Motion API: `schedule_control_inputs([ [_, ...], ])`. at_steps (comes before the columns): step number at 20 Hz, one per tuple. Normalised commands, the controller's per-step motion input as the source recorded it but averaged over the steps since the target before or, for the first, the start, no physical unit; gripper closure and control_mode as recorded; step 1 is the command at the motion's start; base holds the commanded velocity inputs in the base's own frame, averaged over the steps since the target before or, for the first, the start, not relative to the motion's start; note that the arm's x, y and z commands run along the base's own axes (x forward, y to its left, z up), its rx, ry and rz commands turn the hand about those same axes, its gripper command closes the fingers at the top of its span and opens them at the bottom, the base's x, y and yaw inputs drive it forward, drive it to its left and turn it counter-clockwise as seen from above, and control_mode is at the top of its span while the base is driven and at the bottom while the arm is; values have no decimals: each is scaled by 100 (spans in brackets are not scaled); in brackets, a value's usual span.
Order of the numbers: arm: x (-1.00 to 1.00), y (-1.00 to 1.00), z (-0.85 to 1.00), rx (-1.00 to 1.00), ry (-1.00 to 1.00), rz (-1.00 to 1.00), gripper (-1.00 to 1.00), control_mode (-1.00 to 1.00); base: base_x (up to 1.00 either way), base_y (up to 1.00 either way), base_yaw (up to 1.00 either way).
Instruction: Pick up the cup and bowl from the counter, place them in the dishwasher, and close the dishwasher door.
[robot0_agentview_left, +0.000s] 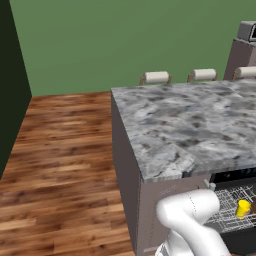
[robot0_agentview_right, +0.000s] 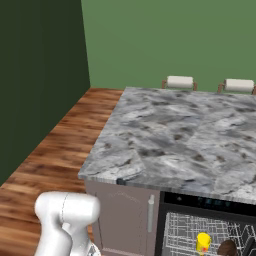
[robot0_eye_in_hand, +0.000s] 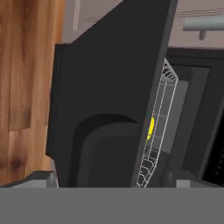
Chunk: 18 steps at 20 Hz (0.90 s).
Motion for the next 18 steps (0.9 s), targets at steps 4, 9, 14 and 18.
schedule_control_inputs([
  [4, 0, -26, -55, -6, -8, 0, -100, -100, 0, 0, 0],
  [9, 0, -25, -60, -7, -9, 0, -100, -100, 0, 0, 0],
  [14, 0, -24, -74, -9, -8, 0, -100, -100, 0, 0, 0],
  [18, -1, -22, -81, -9, -10, 0, -100, -100, 0, 0, 0],
])
